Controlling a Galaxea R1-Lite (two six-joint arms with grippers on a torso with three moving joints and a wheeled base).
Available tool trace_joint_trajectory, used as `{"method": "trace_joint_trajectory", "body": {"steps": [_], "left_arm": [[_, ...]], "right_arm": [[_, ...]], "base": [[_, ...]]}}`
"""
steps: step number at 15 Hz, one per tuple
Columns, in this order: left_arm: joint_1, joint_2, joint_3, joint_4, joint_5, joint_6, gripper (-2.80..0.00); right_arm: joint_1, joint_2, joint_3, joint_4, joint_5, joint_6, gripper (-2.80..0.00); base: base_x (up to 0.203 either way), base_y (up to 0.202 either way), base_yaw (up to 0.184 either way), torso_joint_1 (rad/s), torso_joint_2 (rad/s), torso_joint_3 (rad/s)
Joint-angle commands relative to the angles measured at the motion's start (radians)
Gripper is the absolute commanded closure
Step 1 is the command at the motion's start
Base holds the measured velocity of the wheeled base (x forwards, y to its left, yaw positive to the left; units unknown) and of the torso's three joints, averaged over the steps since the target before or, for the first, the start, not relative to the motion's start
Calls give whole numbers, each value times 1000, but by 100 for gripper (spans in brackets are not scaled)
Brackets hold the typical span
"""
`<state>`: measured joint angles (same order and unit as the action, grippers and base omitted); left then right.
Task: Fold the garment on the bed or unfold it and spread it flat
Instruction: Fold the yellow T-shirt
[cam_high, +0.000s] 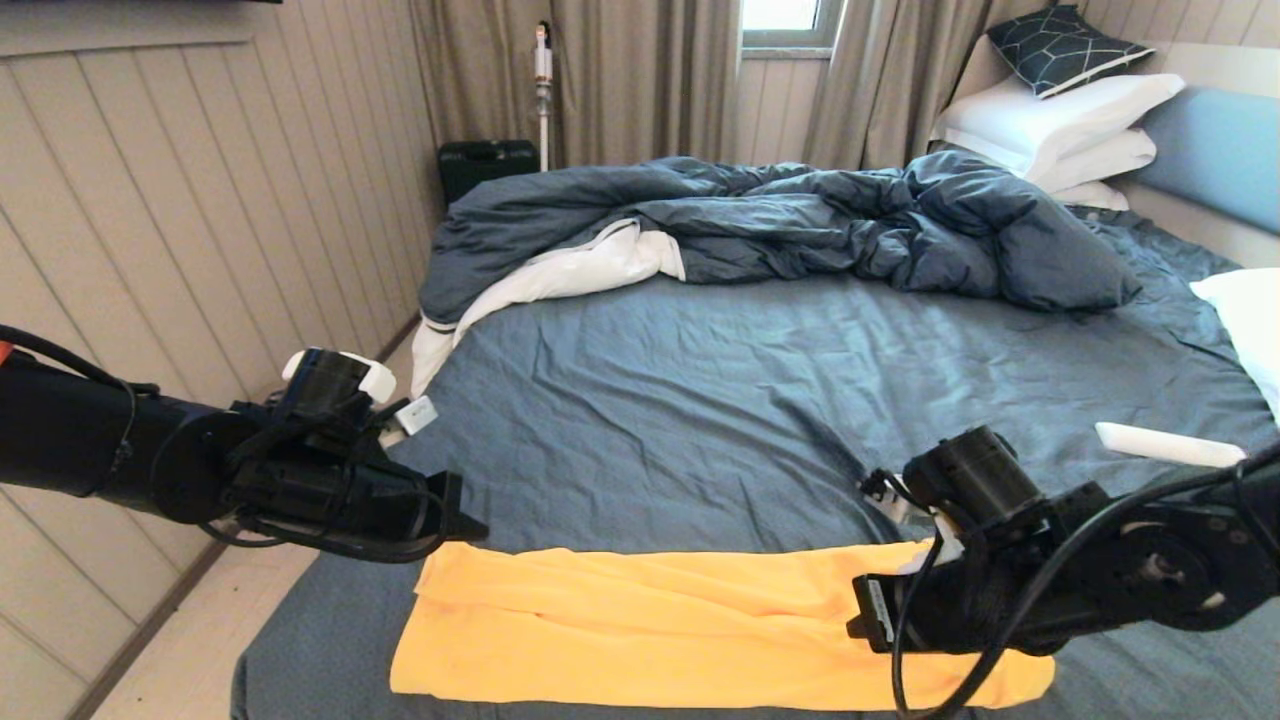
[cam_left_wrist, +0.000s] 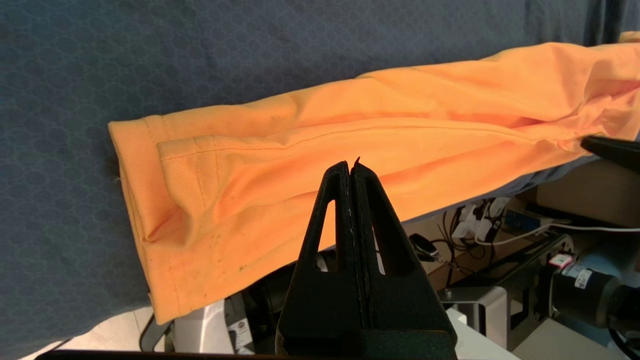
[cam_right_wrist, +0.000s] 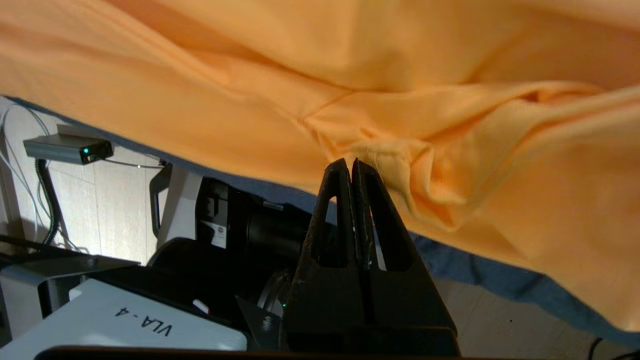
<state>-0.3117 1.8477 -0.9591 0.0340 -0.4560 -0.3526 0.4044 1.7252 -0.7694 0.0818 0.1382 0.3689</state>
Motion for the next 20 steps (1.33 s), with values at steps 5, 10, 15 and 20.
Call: {"method": "trace_joint_trajectory", "body": {"steps": [5,10,15,20], "left_arm": [[-4,-35,10,2,-3,-6,0],[-4,-54,13,3,-3,-9,0],[-4,-50,14,3,-4,-9,0],[-4,-42,13,2,-4,-9,0]], "right_arm": [[0,27,-53,-11,4,4,0],[-12,112,-137,-10,-5,10,0],[-14,40,-22,-11,-31,2,0],[-14,-60,96,-11,-37,-14,0]], "base": [[0,0,0,0,0,0],[0,0,0,0,0,0],[0,0,0,0,0,0],[0,0,0,0,0,0]]}}
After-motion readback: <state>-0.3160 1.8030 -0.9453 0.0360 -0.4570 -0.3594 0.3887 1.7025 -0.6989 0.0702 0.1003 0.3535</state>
